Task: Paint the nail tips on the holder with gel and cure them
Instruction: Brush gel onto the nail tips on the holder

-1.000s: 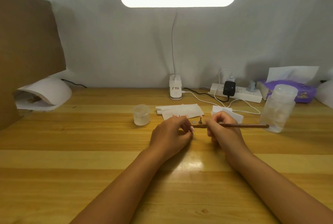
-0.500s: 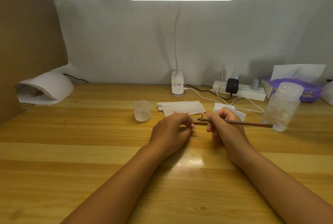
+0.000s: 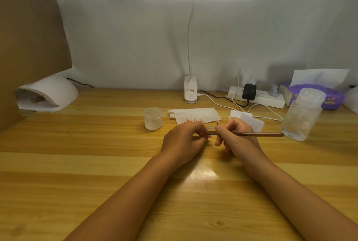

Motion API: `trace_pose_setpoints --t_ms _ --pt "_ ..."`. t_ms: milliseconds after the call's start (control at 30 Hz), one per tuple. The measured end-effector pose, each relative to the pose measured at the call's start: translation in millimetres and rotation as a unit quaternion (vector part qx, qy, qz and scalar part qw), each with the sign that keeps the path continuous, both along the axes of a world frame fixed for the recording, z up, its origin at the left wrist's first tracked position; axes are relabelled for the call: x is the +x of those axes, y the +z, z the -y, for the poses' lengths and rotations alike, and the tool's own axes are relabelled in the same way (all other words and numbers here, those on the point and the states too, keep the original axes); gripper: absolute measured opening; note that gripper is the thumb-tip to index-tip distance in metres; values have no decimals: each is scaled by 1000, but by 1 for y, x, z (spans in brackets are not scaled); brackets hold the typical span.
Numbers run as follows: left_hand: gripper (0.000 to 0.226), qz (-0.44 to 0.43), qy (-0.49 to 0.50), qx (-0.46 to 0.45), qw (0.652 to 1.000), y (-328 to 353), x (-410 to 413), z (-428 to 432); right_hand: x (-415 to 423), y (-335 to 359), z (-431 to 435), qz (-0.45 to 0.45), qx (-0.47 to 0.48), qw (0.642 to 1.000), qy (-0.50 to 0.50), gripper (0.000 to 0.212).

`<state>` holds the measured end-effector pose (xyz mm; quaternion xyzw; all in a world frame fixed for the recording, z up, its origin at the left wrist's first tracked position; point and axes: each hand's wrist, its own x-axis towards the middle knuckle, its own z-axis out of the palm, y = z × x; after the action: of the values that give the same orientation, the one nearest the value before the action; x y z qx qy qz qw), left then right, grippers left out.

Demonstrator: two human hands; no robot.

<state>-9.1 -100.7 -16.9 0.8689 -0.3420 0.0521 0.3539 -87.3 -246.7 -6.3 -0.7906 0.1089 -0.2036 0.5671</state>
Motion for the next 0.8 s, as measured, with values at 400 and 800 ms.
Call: trace_pose_setpoints --t_ms 400,800 --pt "8 1 -2 2 1000 2 -1 -1 0 1 -2 -12 -39 999 -30 18" --pt "11 -17 -10 -21 1000 1 -1 -1 0 1 6 21 80 994 -68 17"
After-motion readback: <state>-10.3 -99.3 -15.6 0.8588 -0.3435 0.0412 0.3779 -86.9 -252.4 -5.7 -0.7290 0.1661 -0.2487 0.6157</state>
